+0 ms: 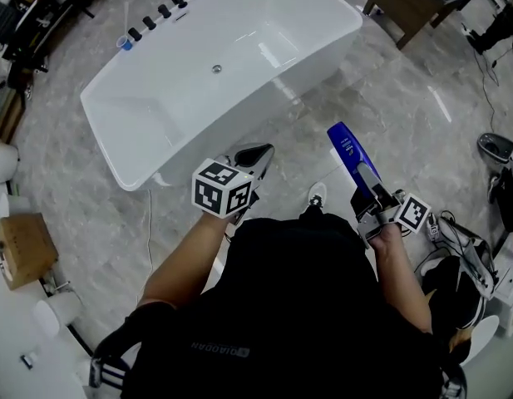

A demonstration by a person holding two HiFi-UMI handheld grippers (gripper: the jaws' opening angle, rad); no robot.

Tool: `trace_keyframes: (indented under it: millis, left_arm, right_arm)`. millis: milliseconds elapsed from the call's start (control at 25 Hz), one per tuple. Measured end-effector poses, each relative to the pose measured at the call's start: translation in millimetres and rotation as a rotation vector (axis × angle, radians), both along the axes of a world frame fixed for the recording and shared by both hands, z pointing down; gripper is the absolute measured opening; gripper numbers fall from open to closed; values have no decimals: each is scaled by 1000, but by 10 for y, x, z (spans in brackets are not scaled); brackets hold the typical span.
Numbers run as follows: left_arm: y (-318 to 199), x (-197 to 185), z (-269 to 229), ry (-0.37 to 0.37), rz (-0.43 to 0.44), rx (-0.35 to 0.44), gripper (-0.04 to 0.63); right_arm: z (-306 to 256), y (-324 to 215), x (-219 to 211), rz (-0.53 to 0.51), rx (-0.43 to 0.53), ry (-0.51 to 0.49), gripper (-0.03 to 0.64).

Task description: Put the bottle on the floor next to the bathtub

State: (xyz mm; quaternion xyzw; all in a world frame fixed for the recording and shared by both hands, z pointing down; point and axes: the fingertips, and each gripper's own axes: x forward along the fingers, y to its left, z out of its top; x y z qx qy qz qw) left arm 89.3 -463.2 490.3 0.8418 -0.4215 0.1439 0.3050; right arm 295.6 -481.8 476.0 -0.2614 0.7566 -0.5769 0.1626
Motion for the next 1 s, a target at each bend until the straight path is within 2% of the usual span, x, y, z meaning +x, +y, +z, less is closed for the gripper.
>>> trace_keyframes:
  millis: [200, 560, 680, 880, 1000]
  left_arm:
    - [-466, 328, 28, 6, -84, -34, 18]
    - [-719, 375, 98, -68, -188, -70, 18]
    - [-732, 351, 184, -86, -177, -95, 18]
    - [-787, 81, 478, -152, -123, -128, 18]
    - [-786, -100, 768, -178, -74, -178, 18]
  right_arm:
    - [79, -621, 382, -58, -24, -1, 167]
    - [408, -1134, 628, -134, -54, 59, 167]
    - [550, -1198, 556, -165, -51, 107, 167]
    - [855, -1270, 288, -203, -43, 227, 168]
    - [1295, -1206, 180, -185, -172, 338, 167]
